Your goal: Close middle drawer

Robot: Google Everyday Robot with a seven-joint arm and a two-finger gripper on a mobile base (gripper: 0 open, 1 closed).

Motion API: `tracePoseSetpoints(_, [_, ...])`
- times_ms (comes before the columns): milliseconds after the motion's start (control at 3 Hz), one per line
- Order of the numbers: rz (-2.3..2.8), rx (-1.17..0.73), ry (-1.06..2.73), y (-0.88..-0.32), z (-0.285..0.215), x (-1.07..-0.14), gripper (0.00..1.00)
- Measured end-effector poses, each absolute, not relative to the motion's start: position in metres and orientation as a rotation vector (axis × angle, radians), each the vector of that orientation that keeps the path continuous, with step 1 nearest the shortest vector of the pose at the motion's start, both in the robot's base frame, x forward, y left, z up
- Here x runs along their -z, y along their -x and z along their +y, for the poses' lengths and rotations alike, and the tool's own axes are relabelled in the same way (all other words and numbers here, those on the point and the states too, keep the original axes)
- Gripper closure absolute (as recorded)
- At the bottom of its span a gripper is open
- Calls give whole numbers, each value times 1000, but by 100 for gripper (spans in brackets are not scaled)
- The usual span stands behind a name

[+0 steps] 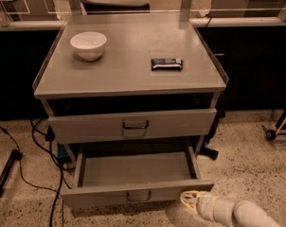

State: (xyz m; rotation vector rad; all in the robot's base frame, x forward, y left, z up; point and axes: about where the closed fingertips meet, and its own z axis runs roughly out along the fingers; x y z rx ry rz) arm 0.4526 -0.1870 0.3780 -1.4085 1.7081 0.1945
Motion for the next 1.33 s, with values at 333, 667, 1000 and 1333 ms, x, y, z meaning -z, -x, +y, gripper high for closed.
tracePoseSetpoints(333, [1643,-177,1420,-471,-177,-374,100])
tracePoseSetpoints(667, [1605,-165,1424,-489,-171,-368,100])
tracePoseSetpoints(1000, [1582,-159,1425,-511,-163,-361,100])
tracePoseSetpoints(1333, [1568,-154,1430,-526,-156,-358,100])
